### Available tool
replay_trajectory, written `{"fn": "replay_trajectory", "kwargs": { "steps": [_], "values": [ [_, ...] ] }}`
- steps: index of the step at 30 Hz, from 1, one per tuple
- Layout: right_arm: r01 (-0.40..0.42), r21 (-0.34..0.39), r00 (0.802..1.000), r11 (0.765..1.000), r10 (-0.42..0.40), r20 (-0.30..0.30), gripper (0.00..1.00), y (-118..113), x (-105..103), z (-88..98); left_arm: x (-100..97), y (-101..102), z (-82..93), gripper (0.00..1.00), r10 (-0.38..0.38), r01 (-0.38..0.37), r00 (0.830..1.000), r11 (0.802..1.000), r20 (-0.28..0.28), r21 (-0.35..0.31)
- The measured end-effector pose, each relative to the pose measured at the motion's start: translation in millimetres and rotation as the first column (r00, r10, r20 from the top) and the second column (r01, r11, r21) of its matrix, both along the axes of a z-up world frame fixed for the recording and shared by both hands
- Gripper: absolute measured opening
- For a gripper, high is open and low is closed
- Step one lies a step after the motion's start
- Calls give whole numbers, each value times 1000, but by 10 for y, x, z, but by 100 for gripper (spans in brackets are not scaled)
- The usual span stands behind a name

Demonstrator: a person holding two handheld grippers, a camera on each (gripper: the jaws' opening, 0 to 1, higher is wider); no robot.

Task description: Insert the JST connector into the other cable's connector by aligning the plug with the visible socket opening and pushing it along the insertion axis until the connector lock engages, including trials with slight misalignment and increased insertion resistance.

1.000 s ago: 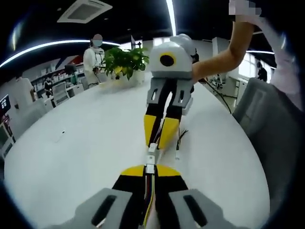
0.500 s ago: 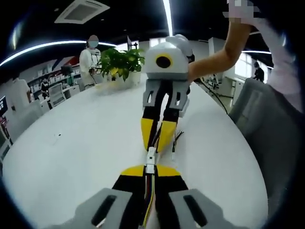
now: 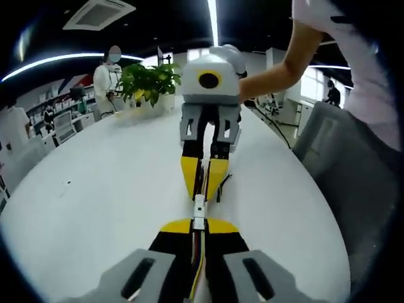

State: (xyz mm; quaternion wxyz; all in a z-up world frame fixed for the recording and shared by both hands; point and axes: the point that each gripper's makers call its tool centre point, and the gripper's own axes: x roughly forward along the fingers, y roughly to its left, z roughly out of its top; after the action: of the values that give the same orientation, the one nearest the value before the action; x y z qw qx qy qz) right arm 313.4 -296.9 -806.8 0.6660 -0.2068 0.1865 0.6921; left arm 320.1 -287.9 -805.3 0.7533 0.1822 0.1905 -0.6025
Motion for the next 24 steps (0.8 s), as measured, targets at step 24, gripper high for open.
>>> {"fn": "replay_trajectory", "kwargs": {
  "steps": [24],
  "values": [
    [26,-22,999,999,-27,-46,3,-42,-13,-35,11,-41,-53,0,8,-8,1000,999,3,42]
  ]
}}
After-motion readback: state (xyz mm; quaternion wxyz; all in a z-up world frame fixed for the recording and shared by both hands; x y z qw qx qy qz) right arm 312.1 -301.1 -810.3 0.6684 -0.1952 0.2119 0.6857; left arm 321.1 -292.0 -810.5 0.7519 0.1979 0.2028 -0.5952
